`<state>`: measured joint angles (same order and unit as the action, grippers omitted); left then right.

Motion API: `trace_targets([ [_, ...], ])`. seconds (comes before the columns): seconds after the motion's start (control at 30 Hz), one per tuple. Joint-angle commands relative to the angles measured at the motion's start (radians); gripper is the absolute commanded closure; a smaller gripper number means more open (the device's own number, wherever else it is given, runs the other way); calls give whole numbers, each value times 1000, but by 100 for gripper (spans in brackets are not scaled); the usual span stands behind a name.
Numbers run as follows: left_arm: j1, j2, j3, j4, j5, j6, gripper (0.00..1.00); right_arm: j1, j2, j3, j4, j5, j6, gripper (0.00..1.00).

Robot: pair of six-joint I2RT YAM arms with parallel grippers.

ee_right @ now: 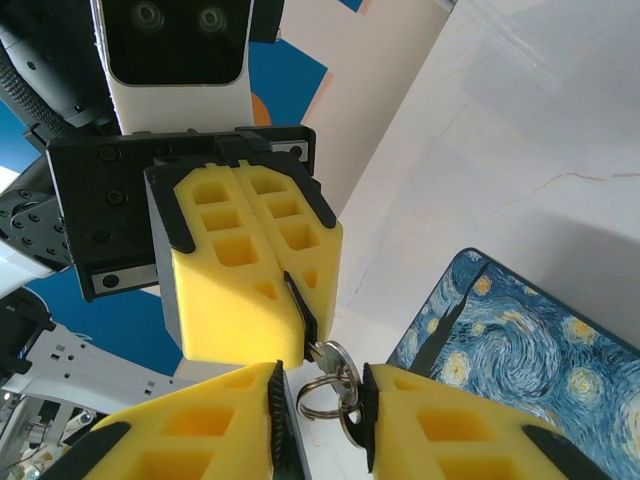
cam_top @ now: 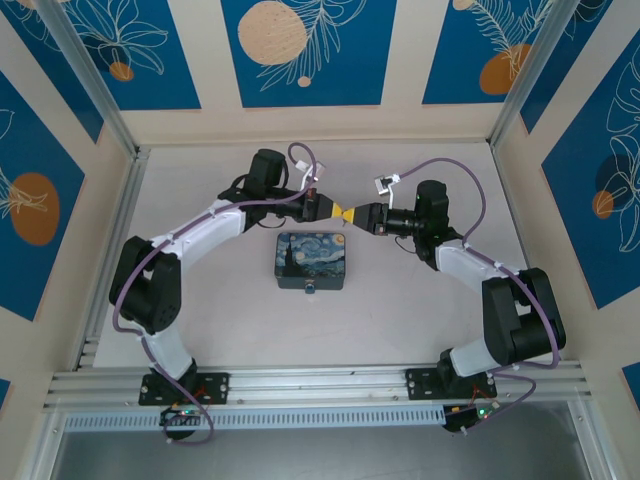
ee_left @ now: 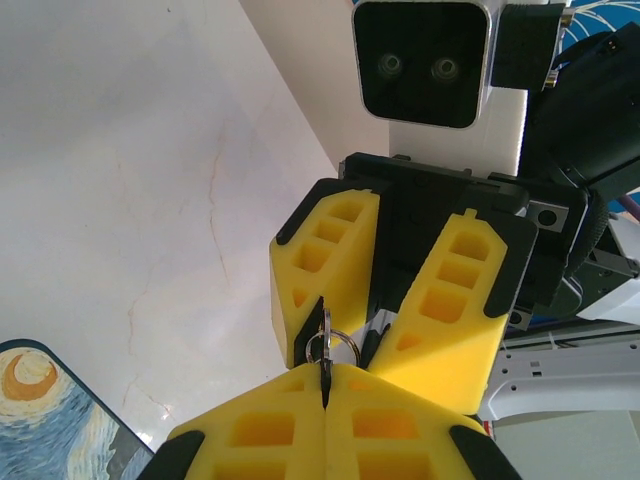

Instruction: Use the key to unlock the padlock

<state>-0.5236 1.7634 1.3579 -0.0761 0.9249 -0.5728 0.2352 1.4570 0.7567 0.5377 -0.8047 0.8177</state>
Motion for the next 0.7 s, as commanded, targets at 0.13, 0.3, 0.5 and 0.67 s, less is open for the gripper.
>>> trace_targets([
  [0.13, 9, 8, 37, -16, 35, 21, 100, -4, 0, 3, -22, -14, -24, 78],
  [0.3, 9, 8, 36, -18, 40, 24, 100, -6, -3, 5, -30, -15, -28, 84],
  [0.5, 9, 7, 35, -20, 41, 28, 100, -10, -9, 4, -37, -16, -31, 96],
  [0.67, 8, 7, 35, -20, 42, 29, 100, -11, -14, 0, -44, -14, -34, 100],
])
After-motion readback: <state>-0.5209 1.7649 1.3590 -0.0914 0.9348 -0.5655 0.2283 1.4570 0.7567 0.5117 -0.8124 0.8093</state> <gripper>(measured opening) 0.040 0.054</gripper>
